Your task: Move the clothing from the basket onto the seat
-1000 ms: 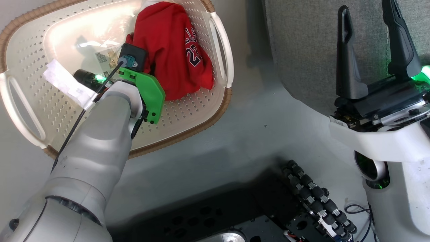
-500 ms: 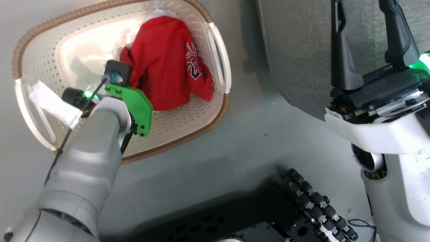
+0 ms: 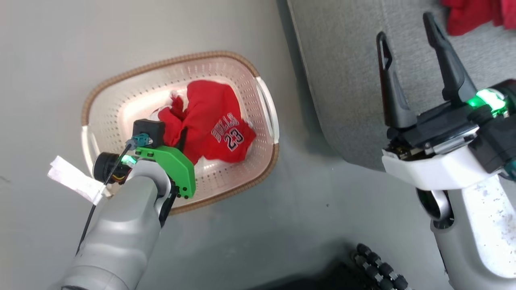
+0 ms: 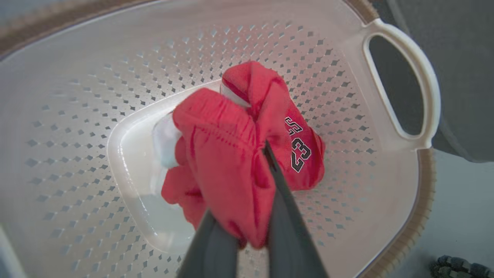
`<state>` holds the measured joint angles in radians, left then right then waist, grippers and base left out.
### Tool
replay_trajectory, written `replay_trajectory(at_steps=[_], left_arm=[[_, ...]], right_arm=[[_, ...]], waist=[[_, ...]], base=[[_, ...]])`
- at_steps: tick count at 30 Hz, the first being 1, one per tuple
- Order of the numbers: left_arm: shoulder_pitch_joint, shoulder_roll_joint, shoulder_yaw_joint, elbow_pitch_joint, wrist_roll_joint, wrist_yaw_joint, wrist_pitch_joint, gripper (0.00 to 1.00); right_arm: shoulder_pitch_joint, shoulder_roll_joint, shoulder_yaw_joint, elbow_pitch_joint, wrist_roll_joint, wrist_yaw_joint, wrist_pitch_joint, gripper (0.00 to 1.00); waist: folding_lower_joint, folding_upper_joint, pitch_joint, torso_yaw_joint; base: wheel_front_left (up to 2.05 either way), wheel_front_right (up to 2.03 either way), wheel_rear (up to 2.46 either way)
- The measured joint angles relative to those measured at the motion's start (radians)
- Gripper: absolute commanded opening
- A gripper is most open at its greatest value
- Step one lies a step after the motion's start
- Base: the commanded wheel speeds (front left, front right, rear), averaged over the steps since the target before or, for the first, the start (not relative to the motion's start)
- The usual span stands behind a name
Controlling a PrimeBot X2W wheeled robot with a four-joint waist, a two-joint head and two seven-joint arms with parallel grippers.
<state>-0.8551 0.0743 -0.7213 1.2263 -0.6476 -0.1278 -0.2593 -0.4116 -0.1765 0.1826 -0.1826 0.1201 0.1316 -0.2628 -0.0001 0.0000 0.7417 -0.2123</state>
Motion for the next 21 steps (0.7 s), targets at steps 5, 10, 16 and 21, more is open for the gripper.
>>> replay_trajectory(at_steps=[5, 10, 16, 21], left_arm=[[0.078, 0.04, 0.07, -0.185, 0.056, 0.02, -0.003, 0.0], [0.188, 0.065, 0.154, -0.334, 0.138, 0.032, -0.003, 0.0], [0.324, 0.069, 0.256, -0.464, 0.226, 0.031, -0.003, 0.0], [0.412, 0.07, 0.321, -0.588, 0.321, 0.027, -0.003, 0.0]], right_arm=[[0.056, -0.009, 0.011, 0.038, 0.002, 0.0, 0.0, 1.0], [0.107, -0.015, 0.025, 0.072, 0.009, 0.0, 0.0, 1.0], [0.169, -0.016, 0.044, 0.107, 0.019, 0.0, 0.0, 1.0], [0.208, -0.011, 0.058, 0.125, 0.027, 0.0, 0.0, 1.0]], waist=[[0.0, 0.0, -0.115, 0.021], [0.0, 0.0, -0.227, 0.043], [-0.0001, 0.0, -0.362, 0.068], [-0.0001, 0.0, -0.47, 0.087]], base=[[0.0, 0.0, 0.0], [0.0, 0.0, 0.0], [0.0, 0.0, 0.0], [0.0, 0.0, 0.0]])
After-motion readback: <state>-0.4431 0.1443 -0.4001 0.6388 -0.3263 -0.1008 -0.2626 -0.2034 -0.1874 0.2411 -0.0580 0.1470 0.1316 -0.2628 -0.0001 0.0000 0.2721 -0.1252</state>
